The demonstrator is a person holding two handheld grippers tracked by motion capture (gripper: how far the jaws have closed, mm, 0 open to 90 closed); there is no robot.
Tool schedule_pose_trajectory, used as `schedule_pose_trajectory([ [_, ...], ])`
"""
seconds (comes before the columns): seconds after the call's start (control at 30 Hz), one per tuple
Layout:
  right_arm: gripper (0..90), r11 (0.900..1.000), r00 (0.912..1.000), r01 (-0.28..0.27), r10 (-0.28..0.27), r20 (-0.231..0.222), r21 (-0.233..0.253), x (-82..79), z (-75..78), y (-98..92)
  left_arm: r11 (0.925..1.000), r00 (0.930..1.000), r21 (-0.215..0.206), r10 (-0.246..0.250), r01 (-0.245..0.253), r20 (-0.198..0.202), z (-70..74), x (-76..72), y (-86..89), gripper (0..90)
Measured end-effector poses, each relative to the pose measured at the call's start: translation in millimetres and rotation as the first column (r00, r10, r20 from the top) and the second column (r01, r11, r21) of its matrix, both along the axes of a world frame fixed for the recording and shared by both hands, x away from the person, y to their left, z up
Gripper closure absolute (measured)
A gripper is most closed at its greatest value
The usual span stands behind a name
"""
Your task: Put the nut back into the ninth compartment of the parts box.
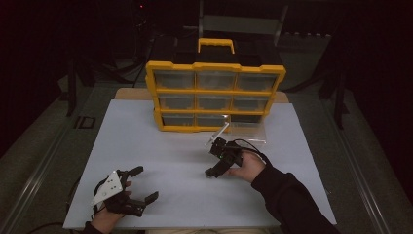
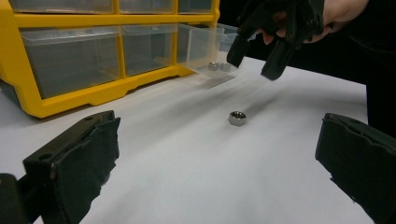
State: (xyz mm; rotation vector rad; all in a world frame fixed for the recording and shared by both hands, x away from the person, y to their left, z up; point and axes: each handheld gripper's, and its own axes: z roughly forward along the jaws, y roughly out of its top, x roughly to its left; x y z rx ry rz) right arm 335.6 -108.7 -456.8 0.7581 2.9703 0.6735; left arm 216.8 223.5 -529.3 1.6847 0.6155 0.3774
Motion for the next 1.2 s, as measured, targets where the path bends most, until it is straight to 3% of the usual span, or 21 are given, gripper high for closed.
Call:
schedule_pose_trajectory([
  [0.07, 30.5, 1.0, 0.9999, -0.012, 0.012, 0.008, -0.011, -1.0, -4.1, 2.7, 1.0, 1.0, 0.0, 0.0, 0.0, 0.0, 0.0, 0.0, 0.0, 0.0],
  [0.33, 39.1, 0.998, 0.999, -0.044, 0.043, -0.012, -0.054, -1.9, -21.7, 12.6, 1.0, 1.0, -0.001, -0.001, 0.001, 0.0, 0.0, 0.0, 0.0, 0.0],
  [0.9, 53.0, 0.989, 0.9967, -0.072, 0.067, -0.047, -0.131, 3.9, -49.7, 22.5, 1.0, 1.0, 0.0, -0.002, 0.002, 0.001, -0.1, 0.0, -0.2, 0.0],
  [1.2, 63.8, 0.981, 0.9959, -0.091, 0.089, -0.017, -0.173, 1.1, -53.4, 27.6, 1.0, 1.0, 0.002, -0.002, 0.002, 0.001, -0.2, 0.1, 0.0, 0.0],
])
